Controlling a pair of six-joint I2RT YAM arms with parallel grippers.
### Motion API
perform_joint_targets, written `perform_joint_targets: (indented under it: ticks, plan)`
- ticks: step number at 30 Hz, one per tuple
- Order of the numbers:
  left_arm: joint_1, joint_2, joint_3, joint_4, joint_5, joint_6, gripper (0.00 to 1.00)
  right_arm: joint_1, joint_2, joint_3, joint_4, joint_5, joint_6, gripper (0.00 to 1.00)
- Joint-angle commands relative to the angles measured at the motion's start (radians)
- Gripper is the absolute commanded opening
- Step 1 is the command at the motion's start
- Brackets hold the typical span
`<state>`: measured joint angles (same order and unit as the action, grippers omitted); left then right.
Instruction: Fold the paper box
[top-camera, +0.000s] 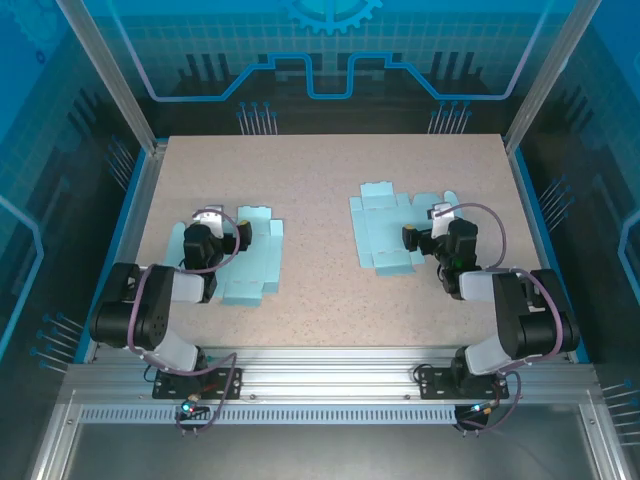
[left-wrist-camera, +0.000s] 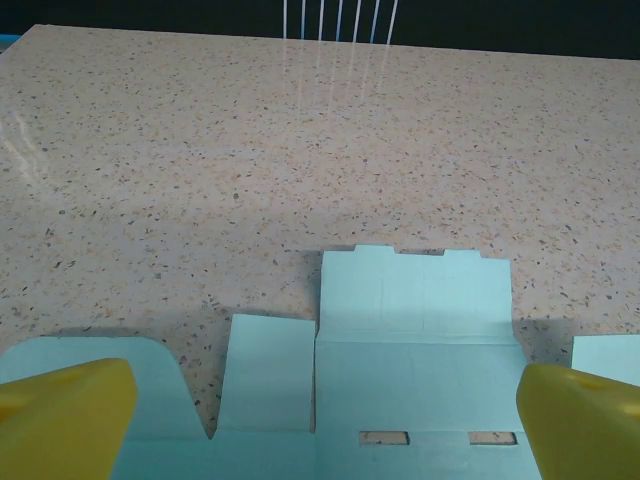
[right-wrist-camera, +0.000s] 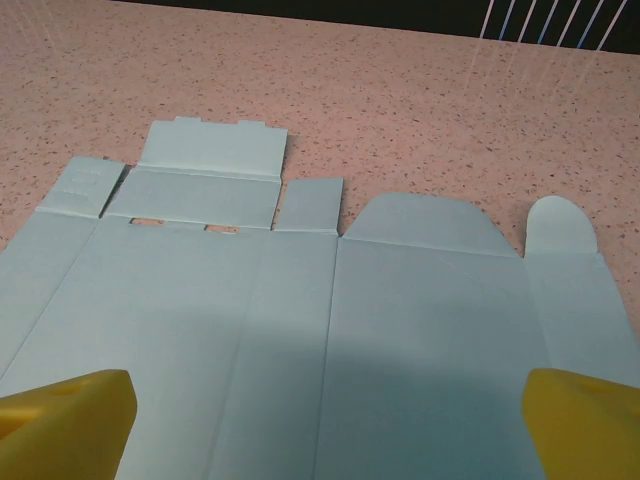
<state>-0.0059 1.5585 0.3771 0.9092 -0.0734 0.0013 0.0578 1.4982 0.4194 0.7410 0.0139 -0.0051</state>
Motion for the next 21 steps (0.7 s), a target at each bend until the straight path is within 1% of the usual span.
perform_joint_targets:
  ticks: [1, 17, 18, 21]
  plan:
    - [-0.005, -0.009, 0.009, 0.003, -0.003, 0.007, 0.99, -0.016, 0.005, 0.019, -0.003, -0.017, -0.005, 1.0]
    - [-0.004, -0.009, 0.011, -0.001, 0.001, 0.006, 0.99, -0.016, 0.005, 0.019, -0.003, -0.017, -0.005, 1.0]
    - [-0.003, -0.008, 0.01, -0.001, 0.008, 0.008, 0.99, -0.016, 0.005, 0.019, -0.003, -0.017, -0.005, 1.0]
    - [-0.003, -0.026, 0.011, -0.016, 0.078, 0.037, 0.99, -0.016, 0.005, 0.019, -0.003, -0.017, -0.004, 1.0]
